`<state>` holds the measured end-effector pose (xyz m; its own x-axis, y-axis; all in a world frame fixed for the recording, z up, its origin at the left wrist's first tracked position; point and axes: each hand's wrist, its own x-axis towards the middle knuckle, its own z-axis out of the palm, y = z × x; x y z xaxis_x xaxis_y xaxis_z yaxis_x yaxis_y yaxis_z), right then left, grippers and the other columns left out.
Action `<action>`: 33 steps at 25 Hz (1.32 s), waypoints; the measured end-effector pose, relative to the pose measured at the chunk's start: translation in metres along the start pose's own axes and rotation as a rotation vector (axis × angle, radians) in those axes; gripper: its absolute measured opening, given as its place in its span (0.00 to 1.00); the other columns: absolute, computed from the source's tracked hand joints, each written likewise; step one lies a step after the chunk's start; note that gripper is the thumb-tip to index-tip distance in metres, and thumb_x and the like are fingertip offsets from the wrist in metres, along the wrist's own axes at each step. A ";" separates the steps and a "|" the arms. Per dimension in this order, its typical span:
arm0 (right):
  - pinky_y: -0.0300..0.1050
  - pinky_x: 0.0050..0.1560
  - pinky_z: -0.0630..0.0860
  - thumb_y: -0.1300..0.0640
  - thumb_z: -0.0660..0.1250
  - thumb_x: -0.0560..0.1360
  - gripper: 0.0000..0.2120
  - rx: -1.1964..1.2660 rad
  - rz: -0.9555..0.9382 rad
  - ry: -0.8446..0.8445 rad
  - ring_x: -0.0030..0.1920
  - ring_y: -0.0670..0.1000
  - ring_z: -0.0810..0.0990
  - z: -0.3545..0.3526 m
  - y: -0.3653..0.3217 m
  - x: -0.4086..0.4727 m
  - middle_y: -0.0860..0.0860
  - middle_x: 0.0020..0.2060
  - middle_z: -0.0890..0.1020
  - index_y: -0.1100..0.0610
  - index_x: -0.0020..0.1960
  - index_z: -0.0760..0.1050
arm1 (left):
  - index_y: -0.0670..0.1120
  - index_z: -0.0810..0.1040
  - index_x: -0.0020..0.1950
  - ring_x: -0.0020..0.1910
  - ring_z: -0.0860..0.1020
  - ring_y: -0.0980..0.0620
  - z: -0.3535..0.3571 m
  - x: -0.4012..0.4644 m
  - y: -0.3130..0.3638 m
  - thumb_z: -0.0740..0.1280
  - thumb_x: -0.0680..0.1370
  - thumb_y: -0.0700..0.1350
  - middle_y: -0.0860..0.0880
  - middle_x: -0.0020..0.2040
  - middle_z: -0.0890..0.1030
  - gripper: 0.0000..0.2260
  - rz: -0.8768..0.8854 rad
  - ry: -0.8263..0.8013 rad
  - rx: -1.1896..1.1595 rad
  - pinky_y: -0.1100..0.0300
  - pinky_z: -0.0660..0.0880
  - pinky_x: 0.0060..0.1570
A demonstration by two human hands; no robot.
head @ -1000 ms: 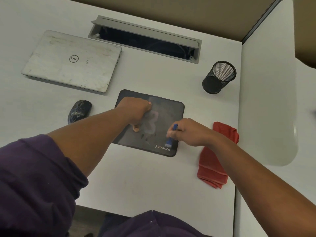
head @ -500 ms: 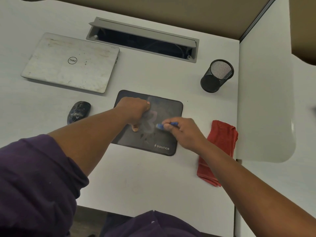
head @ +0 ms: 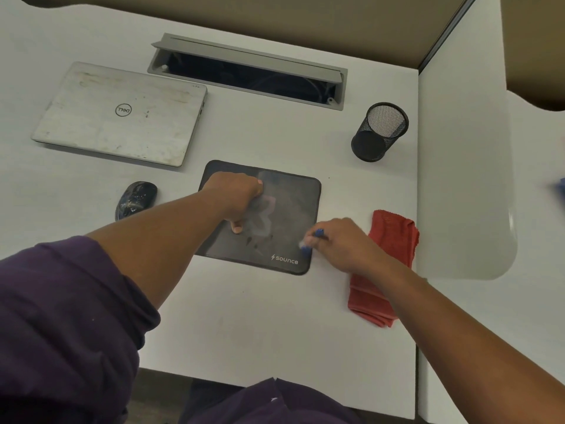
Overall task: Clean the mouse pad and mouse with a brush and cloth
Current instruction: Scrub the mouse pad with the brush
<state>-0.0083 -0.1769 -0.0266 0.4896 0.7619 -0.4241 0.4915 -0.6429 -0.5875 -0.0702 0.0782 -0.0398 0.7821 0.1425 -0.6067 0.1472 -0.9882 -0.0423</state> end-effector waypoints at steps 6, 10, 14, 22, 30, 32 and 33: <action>0.38 0.42 0.72 0.55 0.68 0.78 0.06 0.239 0.016 0.279 0.38 0.40 0.79 0.012 0.001 -0.010 0.43 0.39 0.84 0.51 0.45 0.84 | 0.51 0.75 0.59 0.44 0.80 0.47 -0.001 -0.001 0.001 0.85 0.57 0.51 0.53 0.43 0.80 0.34 -0.012 -0.021 -0.005 0.57 0.70 0.34; 0.43 0.38 0.71 0.52 0.66 0.78 0.08 0.001 0.031 -0.041 0.34 0.40 0.77 0.011 0.002 -0.015 0.42 0.34 0.83 0.50 0.43 0.83 | 0.51 0.76 0.60 0.44 0.79 0.48 0.000 -0.001 0.002 0.85 0.57 0.51 0.53 0.43 0.80 0.34 -0.008 -0.014 0.015 0.57 0.69 0.33; 0.38 0.34 0.72 0.52 0.68 0.77 0.07 0.220 0.067 0.006 0.31 0.42 0.77 0.010 0.003 -0.015 0.45 0.36 0.84 0.50 0.42 0.82 | 0.51 0.76 0.58 0.42 0.79 0.48 -0.001 -0.002 0.003 0.85 0.57 0.52 0.52 0.42 0.79 0.33 -0.014 -0.005 0.017 0.56 0.71 0.34; 0.45 0.35 0.68 0.49 0.64 0.80 0.13 0.074 0.140 0.212 0.33 0.46 0.74 0.018 0.012 0.003 0.46 0.31 0.78 0.56 0.42 0.79 | 0.51 0.75 0.58 0.41 0.78 0.48 0.002 0.000 0.001 0.85 0.57 0.54 0.53 0.42 0.79 0.34 -0.009 0.007 0.009 0.58 0.66 0.30; 0.45 0.41 0.74 0.51 0.65 0.80 0.12 0.059 0.050 0.373 0.35 0.47 0.79 0.001 0.012 0.043 0.50 0.36 0.85 0.58 0.44 0.79 | 0.51 0.75 0.57 0.43 0.79 0.47 0.003 0.002 -0.002 0.84 0.58 0.53 0.52 0.43 0.79 0.32 0.017 0.016 0.013 0.56 0.71 0.34; 0.45 0.40 0.72 0.52 0.65 0.80 0.11 0.032 0.016 0.433 0.34 0.47 0.77 -0.007 0.013 0.052 0.51 0.36 0.84 0.58 0.45 0.80 | 0.51 0.74 0.58 0.43 0.79 0.47 0.003 0.002 -0.002 0.85 0.58 0.53 0.52 0.43 0.79 0.33 0.020 0.011 0.019 0.56 0.72 0.36; 0.46 0.40 0.73 0.53 0.65 0.80 0.11 0.022 0.007 0.456 0.35 0.50 0.78 -0.012 0.014 0.057 0.51 0.37 0.84 0.59 0.45 0.80 | 0.51 0.74 0.58 0.43 0.79 0.47 0.003 0.003 -0.002 0.85 0.58 0.53 0.53 0.43 0.79 0.33 0.019 0.007 0.018 0.56 0.71 0.36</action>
<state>0.0348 -0.1436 -0.0507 0.7626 0.6414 -0.0840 0.4738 -0.6422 -0.6026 -0.0704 0.0806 -0.0440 0.7889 0.1241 -0.6018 0.1213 -0.9916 -0.0454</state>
